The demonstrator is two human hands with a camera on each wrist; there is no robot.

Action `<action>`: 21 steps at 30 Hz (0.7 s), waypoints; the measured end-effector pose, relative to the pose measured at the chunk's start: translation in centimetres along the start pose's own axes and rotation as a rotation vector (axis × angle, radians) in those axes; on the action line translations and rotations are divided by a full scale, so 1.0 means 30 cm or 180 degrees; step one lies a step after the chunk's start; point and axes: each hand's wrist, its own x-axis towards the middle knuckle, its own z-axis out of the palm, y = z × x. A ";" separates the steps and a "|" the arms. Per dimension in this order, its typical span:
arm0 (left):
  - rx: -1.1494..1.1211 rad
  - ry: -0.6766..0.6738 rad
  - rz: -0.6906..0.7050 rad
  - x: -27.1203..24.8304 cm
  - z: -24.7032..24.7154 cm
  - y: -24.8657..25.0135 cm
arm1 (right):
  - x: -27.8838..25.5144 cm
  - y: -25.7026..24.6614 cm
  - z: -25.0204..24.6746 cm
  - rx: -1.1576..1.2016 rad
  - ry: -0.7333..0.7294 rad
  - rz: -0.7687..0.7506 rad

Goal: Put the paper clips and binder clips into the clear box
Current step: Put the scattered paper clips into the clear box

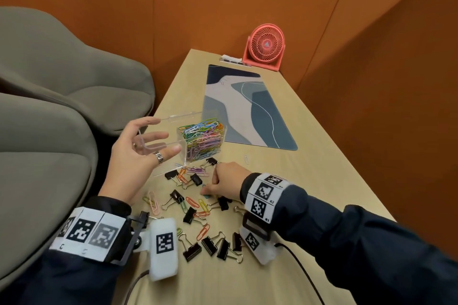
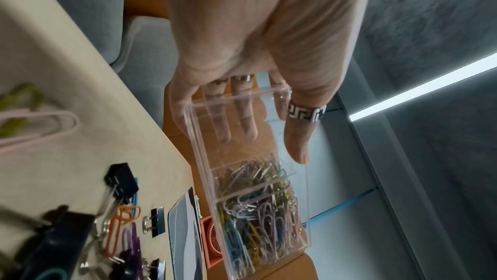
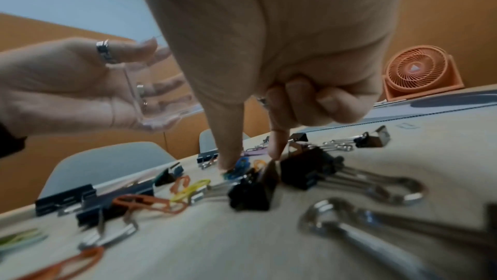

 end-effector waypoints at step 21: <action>-0.0121 -0.0025 -0.0114 0.008 0.001 -0.013 | -0.016 0.113 -0.073 0.1481 -0.0177 -0.0015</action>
